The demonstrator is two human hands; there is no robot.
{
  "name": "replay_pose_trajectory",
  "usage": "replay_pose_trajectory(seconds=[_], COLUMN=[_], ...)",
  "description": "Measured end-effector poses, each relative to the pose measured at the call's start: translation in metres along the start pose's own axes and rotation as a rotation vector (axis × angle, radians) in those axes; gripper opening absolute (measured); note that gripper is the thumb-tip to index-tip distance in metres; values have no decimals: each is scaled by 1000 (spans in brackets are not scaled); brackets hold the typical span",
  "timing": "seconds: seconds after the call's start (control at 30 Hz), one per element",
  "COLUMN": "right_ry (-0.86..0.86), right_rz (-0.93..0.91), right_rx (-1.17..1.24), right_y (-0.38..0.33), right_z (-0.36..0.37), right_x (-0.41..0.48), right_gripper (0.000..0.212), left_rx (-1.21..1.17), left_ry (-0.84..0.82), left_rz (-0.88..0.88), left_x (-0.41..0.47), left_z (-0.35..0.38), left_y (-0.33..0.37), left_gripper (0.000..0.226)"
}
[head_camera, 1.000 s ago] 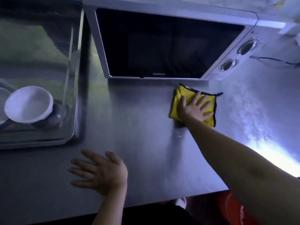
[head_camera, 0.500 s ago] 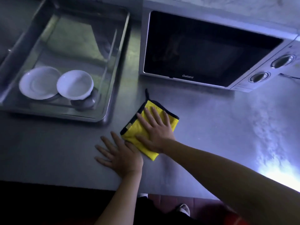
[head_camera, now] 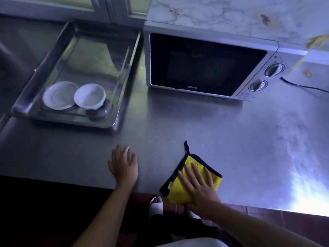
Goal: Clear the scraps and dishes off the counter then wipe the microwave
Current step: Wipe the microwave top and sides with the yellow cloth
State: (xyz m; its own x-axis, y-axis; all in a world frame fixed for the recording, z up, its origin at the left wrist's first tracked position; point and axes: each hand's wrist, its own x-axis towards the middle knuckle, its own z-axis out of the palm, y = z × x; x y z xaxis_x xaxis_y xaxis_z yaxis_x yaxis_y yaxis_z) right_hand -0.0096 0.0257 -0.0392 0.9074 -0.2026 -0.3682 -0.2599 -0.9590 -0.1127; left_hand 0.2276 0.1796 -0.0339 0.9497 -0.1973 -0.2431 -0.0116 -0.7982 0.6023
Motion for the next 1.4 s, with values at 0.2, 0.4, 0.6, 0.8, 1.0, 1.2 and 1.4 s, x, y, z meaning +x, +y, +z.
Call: replay_pose_trajectory(seconds=[0.2,0.4,0.6,0.8,1.0,1.2,1.4], right_ry=[-83,-44,113,262,135,124,205], right_rz=[-125,422,234,-8,278,398,591], right_rx=[241,1811,2298,2543,2521,2251,2266], right_y=[19,50,109,143,134,140,146], right_z=[-20,-114,-187,-195,-161,-160,-166], right_x=[-25,-46,-91,-112,-94,-73,-28], right_gripper=[76,43,52,77,73,48,34], left_rx=[-320,-624,-624,-314,-134,-368,-595], left_ry=[-47,-369,-598,-585,-726,-650,-489], left_rz=[-31,5,458,710,636,267,75], left_x=[-66,-110,-170,-199,-189,-124,-11], left_z=[4,0,-29,-4,23,0,-20], left_y=[4,96,212,254,236,210,207], left_gripper=[29,20,33,43,44,18,19])
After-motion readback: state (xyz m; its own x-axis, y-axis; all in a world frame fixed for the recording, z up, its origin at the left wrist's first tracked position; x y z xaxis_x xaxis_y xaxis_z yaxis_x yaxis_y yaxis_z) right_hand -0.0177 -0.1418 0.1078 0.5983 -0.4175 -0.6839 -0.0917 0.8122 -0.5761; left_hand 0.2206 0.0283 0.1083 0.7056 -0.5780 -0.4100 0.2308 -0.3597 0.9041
